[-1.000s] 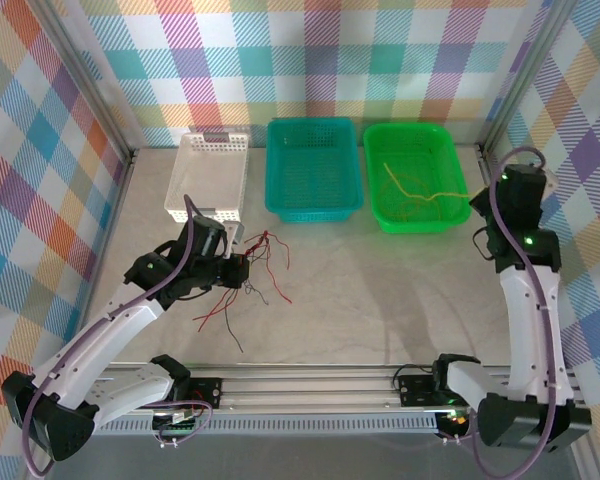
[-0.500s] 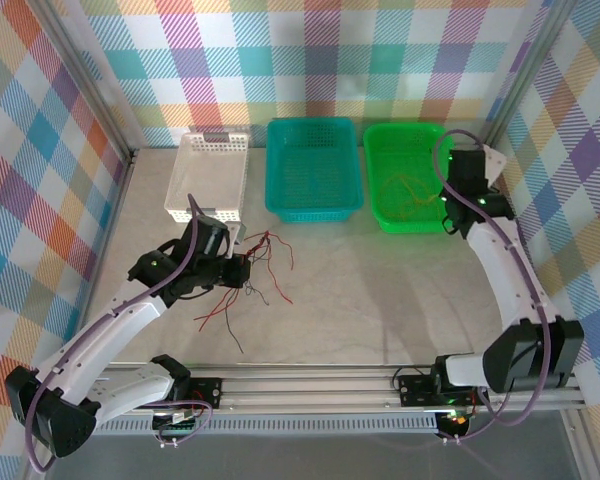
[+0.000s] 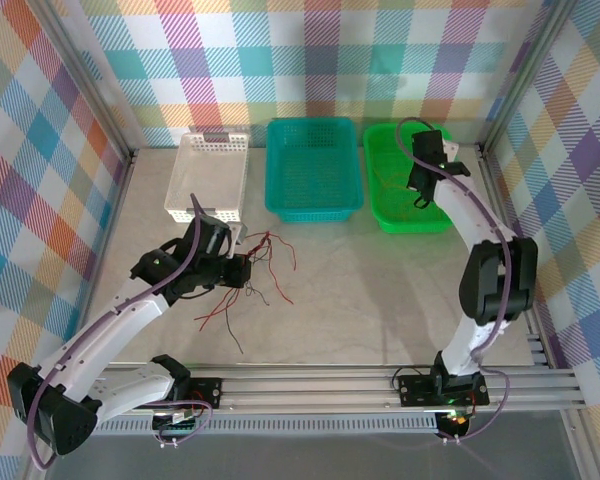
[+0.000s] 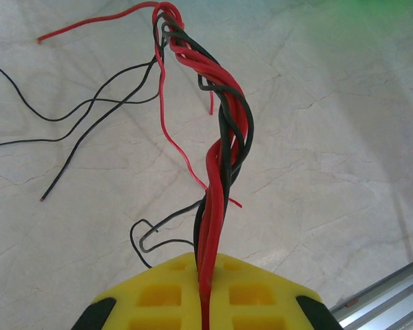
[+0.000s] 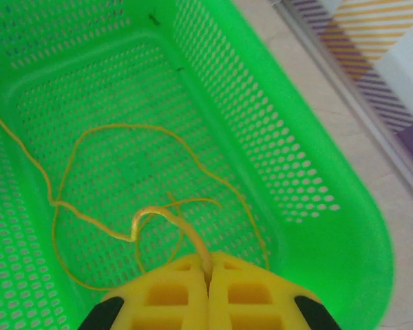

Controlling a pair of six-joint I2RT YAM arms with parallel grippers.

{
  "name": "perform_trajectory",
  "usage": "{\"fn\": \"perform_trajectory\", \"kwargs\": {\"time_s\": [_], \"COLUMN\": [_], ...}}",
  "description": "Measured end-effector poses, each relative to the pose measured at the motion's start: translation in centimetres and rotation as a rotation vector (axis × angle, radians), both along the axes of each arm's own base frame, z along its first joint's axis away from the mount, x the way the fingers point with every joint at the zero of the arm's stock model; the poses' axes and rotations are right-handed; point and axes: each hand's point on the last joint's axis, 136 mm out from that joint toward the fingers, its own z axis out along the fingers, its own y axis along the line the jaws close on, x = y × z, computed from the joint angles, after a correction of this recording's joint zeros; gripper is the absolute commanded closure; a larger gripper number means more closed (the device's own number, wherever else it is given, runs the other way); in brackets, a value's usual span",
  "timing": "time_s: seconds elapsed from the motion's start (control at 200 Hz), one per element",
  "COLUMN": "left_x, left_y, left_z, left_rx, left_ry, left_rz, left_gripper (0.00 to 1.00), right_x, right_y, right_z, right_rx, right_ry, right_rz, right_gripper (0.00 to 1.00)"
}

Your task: Untangle the cables

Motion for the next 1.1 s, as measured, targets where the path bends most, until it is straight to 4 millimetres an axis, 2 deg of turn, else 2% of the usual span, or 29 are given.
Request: {"fn": "perform_trajectory", "kwargs": {"time_s": [0.27, 0.555, 0.775, 0.95, 1.1], "left_x": [0.1, 0.2, 0.2, 0.3, 0.3], "left_y": [-0.1, -0.2, -0.3, -0.3, -0.3], "left_z": [-0.5, -1.0, -1.3, -1.5, -1.5], "left_rx": [0.007, 0.018, 0.027, 0.033, 0.036], "left_ry": [0.017, 0.031, 0.038, 0.042, 0.042], "left_rz": [-0.004, -0.007, -0.011, -0.016, -0.019], "left_gripper": [1.00, 1.00, 1.00, 1.00, 1.00], "right_x": [3.5, 7.1, 8.3, 8.0, 8.2], "right_y": [2.1, 3.2, 3.6, 3.8, 4.0], "right_z": [-4.1, -7.1, -8.6, -10.3, -10.9], "right_rx": [0.021, 0.027, 0.016, 0.015, 0.025], "right_ry": [0.106, 0.173, 0.218, 0.267, 0.290], "right_rz": [0.060, 0.101, 0.130, 0.143, 0.157], "right_gripper": [1.00, 1.00, 1.00, 1.00, 1.00]}}
